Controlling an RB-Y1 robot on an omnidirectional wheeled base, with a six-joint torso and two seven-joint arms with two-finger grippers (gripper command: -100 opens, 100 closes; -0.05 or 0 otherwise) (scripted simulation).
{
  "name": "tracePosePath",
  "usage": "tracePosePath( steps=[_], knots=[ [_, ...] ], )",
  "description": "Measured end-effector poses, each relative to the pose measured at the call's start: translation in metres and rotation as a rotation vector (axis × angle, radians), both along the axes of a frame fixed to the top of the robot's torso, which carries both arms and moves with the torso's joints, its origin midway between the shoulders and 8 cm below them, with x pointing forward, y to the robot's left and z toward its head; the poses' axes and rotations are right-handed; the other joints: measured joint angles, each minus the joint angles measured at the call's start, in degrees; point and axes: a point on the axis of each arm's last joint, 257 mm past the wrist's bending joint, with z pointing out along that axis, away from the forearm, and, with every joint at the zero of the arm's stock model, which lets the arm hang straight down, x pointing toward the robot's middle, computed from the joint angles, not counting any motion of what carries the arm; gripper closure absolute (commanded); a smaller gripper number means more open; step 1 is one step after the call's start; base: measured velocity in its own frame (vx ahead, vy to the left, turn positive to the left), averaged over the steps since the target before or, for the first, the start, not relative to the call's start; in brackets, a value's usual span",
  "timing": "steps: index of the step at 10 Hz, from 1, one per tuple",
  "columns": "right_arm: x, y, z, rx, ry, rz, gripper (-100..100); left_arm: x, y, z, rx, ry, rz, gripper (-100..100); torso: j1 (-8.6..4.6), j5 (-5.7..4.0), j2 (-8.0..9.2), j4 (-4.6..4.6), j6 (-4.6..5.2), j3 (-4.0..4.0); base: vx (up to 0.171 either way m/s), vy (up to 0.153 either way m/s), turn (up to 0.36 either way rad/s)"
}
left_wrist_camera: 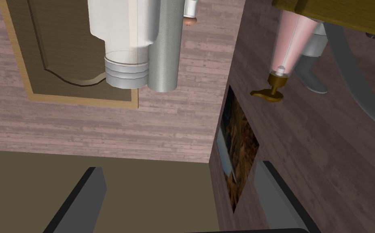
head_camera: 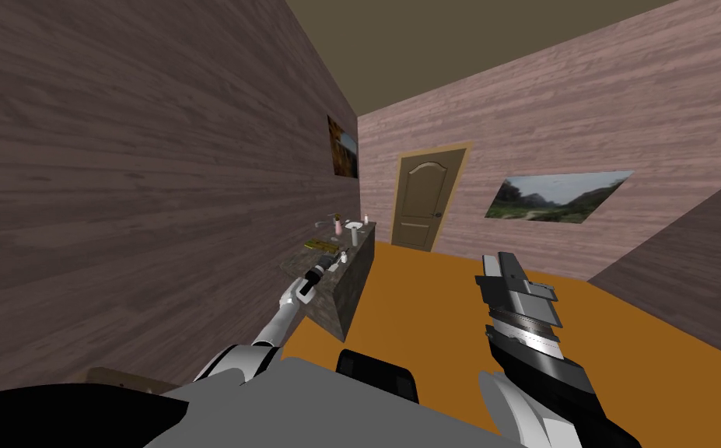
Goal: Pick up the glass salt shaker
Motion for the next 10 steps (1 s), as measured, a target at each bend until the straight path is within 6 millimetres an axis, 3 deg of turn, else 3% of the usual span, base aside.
tracePosePath(
  steps=[10],
  knots=[
    [0.000,0.000,0.000,0.000,0.000,0.000,0,-0.004,0.099,0.051,0.149,0.037,0.022,-100,0.07,0.02,-0.10,-0.03,0.02,-0.06,-0.034,-0.094,0.016]
  ],
)
